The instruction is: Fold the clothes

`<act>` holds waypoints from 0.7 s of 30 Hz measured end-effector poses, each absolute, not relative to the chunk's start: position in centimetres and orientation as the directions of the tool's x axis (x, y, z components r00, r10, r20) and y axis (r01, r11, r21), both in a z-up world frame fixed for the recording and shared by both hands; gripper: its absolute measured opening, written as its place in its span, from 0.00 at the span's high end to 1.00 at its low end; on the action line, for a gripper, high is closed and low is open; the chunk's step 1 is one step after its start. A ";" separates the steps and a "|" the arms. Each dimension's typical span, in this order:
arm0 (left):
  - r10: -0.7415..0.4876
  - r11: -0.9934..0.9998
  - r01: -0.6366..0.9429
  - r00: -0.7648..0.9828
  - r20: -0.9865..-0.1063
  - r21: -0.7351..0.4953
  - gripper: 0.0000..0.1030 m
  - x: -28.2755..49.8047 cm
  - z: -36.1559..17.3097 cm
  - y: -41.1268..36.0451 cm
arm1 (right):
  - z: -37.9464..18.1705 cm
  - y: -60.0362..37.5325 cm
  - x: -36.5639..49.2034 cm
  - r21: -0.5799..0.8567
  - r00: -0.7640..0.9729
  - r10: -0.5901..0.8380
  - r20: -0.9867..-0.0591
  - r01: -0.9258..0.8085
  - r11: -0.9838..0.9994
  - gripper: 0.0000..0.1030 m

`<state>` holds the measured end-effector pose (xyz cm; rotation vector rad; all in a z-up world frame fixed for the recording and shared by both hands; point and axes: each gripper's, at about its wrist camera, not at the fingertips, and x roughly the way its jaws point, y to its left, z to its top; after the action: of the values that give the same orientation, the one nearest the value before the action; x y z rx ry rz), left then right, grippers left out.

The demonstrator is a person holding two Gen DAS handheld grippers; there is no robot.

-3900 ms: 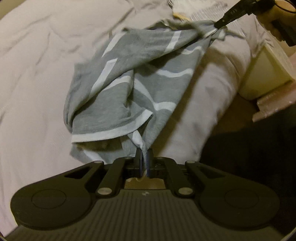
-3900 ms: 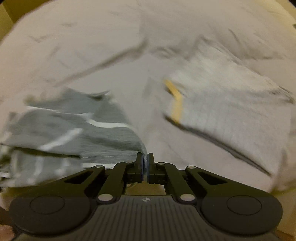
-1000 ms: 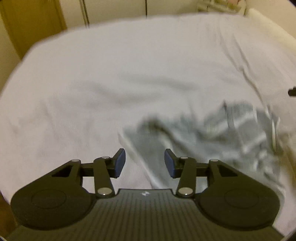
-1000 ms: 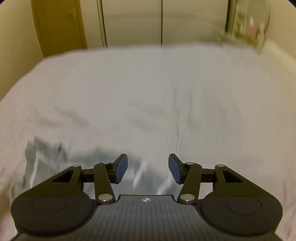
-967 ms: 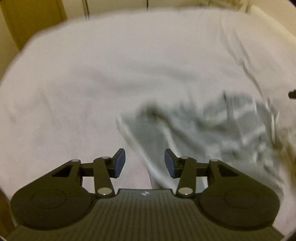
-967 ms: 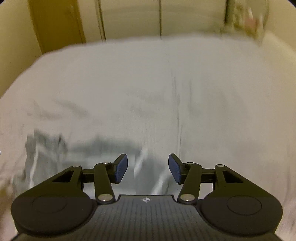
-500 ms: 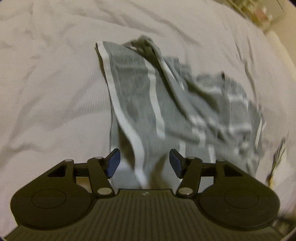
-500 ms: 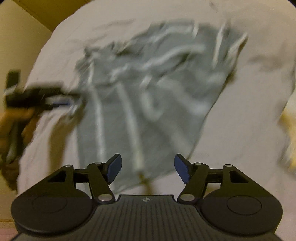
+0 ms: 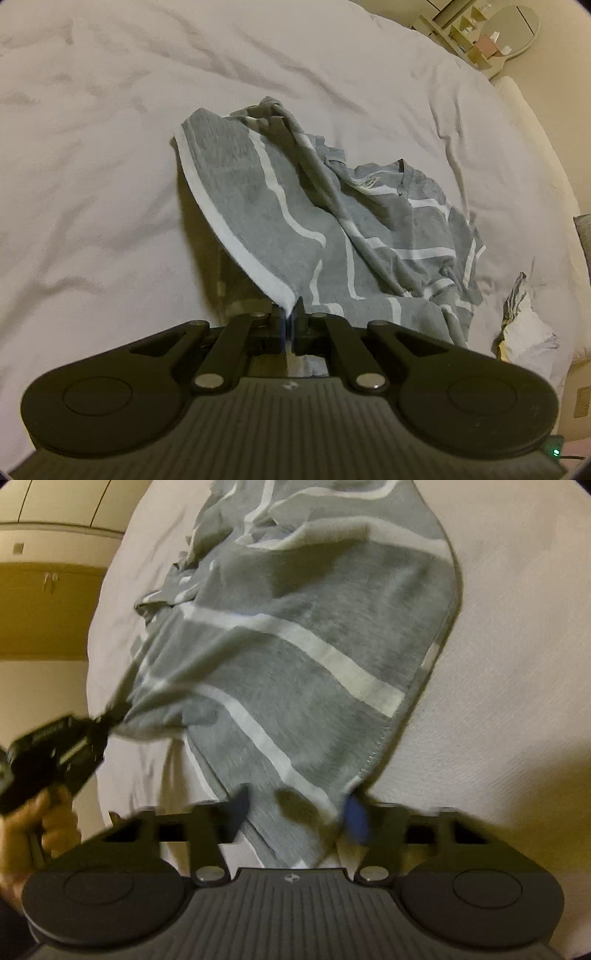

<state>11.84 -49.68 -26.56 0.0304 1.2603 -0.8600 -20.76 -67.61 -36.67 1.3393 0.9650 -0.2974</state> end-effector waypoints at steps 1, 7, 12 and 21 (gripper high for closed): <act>-0.551 0.695 0.578 0.047 -0.833 -0.427 1.00 11.6 -26.3 -49.2 | -36.4 -67.6 -20.8 0.679 0.596 0.337 -0.729 0.689 0.252 0.93; -0.581 0.668 0.593 0.038 -0.813 -0.450 1.00 8.7 -23.4 -45.8 | -28.8 -68.8 -23.8 0.648 0.538 0.362 -0.761 0.653 0.392 0.96; -0.584 0.607 0.629 -0.061 -0.810 -0.485 1.00 1.7 -20.9 -41.3 | -21.2 -71.0 -29.8 0.503 0.433 0.279 -0.857 0.588 0.633 0.97; -0.460 0.513 0.662 -0.326 -0.826 -0.547 0.96 -10.7 -24.0 -36.9 | -21.1 -71.2 -35.8 0.024 0.083 -0.013 -0.996 0.434 0.901 1.00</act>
<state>-10.75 -36.95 -23.98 0.1815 1.5275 -1.1418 -35.81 -71.16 -21.12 0.3531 1.4577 -0.3442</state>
